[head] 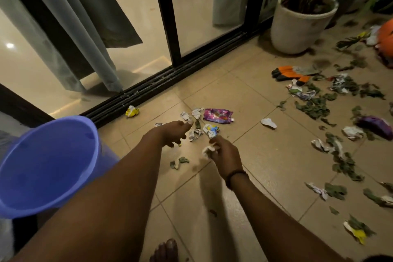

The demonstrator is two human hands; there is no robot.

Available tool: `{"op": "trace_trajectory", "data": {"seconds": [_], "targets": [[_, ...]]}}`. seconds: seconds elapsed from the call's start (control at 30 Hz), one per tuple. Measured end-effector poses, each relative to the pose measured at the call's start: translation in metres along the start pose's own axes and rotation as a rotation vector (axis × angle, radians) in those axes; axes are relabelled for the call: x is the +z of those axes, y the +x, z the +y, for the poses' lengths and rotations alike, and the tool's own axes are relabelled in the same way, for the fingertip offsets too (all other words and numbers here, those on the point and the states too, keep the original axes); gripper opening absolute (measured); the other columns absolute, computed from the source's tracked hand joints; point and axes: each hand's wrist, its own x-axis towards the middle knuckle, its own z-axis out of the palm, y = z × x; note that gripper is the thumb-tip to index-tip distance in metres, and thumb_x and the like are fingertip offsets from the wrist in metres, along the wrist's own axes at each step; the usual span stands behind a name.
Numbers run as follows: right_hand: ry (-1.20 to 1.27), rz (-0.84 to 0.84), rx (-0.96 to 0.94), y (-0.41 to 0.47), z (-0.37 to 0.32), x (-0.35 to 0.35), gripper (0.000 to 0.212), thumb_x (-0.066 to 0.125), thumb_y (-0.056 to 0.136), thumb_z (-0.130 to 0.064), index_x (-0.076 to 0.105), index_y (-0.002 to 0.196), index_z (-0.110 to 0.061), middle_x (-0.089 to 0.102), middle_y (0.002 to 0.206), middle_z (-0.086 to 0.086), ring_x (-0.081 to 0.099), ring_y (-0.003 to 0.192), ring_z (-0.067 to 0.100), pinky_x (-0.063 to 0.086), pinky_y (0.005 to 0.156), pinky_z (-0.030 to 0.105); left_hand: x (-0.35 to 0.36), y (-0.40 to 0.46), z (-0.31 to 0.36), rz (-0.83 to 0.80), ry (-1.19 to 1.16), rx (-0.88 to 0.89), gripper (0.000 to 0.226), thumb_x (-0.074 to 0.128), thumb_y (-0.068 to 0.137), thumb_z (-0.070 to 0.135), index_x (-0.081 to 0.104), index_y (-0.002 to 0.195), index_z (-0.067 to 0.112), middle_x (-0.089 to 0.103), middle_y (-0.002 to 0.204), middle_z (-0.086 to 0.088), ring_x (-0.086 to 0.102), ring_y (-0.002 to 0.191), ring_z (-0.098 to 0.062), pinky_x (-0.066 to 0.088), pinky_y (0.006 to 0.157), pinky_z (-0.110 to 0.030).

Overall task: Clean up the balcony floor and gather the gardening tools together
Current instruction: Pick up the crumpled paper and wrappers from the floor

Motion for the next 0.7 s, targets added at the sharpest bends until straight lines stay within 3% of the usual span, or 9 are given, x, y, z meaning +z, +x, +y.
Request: {"op": "trace_trajectory", "data": {"seconds": [0.1, 0.17, 0.23, 0.3, 0.33, 0.4, 0.53, 0.6, 0.7], "targets": [[0.235, 0.14, -0.015, 0.031, -0.039, -0.017, 0.027, 0.069, 0.086, -0.007, 0.052, 0.106, -0.015, 0.064, 0.092, -0.001, 0.06, 0.082, 0.014, 0.044, 0.062, 0.02, -0.004, -0.002, 0.013, -0.244, -0.513, -0.089, 0.077, 0.032, 0.093, 0.072, 0.04, 0.138, 0.01, 0.056, 0.134, -0.022, 0.066, 0.11, -0.038, 0.057, 0.087, -0.05], [0.223, 0.158, -0.052, 0.049, -0.059, -0.015, 0.019, 0.067, 0.088, -0.01, 0.054, 0.099, -0.017, 0.065, 0.091, -0.001, 0.063, 0.083, 0.016, 0.053, 0.068, 0.029, -0.004, 0.003, 0.021, -0.346, -0.699, -0.039, 0.076, 0.033, 0.092, 0.073, 0.047, 0.135, 0.012, 0.061, 0.126, -0.023, 0.068, 0.108, -0.04, 0.059, 0.083, -0.05], [0.07, 0.153, -0.097, 0.07, -0.071, -0.007, 0.014, 0.063, 0.09, -0.01, 0.063, 0.101, -0.019, 0.063, 0.103, 0.003, 0.061, 0.095, 0.021, 0.056, 0.08, 0.04, -0.004, 0.008, 0.034, -0.337, -0.906, 0.05, 0.061, 0.034, 0.099, 0.061, 0.054, 0.128, 0.011, 0.069, 0.106, -0.017, 0.073, 0.091, -0.028, 0.061, 0.074, -0.041], [-0.059, 0.127, -0.115, 0.088, -0.076, -0.006, 0.024, 0.067, 0.087, -0.011, 0.066, 0.111, -0.013, 0.053, 0.122, 0.008, 0.054, 0.109, 0.025, 0.052, 0.092, 0.04, -0.007, 0.015, 0.049, -0.191, -1.024, 0.096, 0.04, 0.038, 0.107, 0.037, 0.054, 0.124, 0.005, 0.067, 0.088, -0.012, 0.071, 0.063, -0.014, 0.06, 0.061, -0.032], [-0.072, 0.12, -0.111, 0.095, -0.077, -0.008, 0.031, 0.069, 0.086, -0.012, 0.064, 0.116, -0.013, 0.047, 0.128, 0.009, 0.051, 0.114, 0.027, 0.051, 0.095, 0.04, -0.012, 0.023, 0.052, -0.097, -1.019, 0.094, 0.032, 0.039, 0.108, 0.025, 0.053, 0.124, 0.002, 0.064, 0.087, -0.012, 0.067, 0.055, -0.012, 0.059, 0.057, -0.029], [-0.137, 0.122, -0.098, 0.102, -0.071, -0.015, 0.041, 0.07, 0.087, -0.017, 0.057, 0.125, -0.016, 0.042, 0.134, 0.009, 0.047, 0.119, 0.027, 0.048, 0.099, 0.039, -0.022, 0.042, 0.05, 0.037, -0.959, 0.057, 0.027, 0.039, 0.105, 0.011, 0.053, 0.125, -0.001, 0.061, 0.089, -0.014, 0.065, 0.06, -0.016, 0.061, 0.056, -0.029], [-0.608, -0.033, -0.161, 0.113, -0.037, -0.027, 0.047, 0.064, 0.091, -0.022, 0.048, 0.135, -0.017, 0.045, 0.135, 0.011, 0.046, 0.12, 0.032, 0.044, 0.096, 0.04, -0.024, 0.082, 0.032, 0.136, -0.816, -0.04, 0.021, 0.037, 0.104, 0.005, 0.052, 0.089, 0.003, 0.049, 0.077, -0.011, 0.053, 0.053, -0.019, 0.052, 0.042, -0.025], [-0.682, -0.137, -0.143, 0.123, -0.01, -0.023, 0.058, 0.066, 0.09, -0.02, 0.042, 0.142, -0.022, 0.042, 0.14, 0.012, 0.044, 0.124, 0.035, 0.044, 0.098, 0.041, -0.028, 0.099, 0.022, 0.144, -0.625, -0.025, 0.022, 0.038, 0.103, 0.0, 0.056, 0.09, 0.002, 0.048, 0.075, -0.012, 0.049, 0.056, -0.021, 0.049, 0.044, -0.023], [-0.715, -0.244, -0.152, 0.142, 0.023, -0.008, 0.063, 0.062, 0.092, -0.016, 0.035, 0.148, -0.026, 0.031, 0.153, 0.011, 0.035, 0.136, 0.035, 0.04, 0.105, 0.041, -0.055, 0.11, 0.01, 0.186, -0.284, 0.046, 0.021, 0.046, 0.1, -0.002, 0.065, 0.098, 0.004, 0.058, 0.087, -0.012, 0.056, 0.073, -0.022, 0.05, 0.057, -0.026]]}}
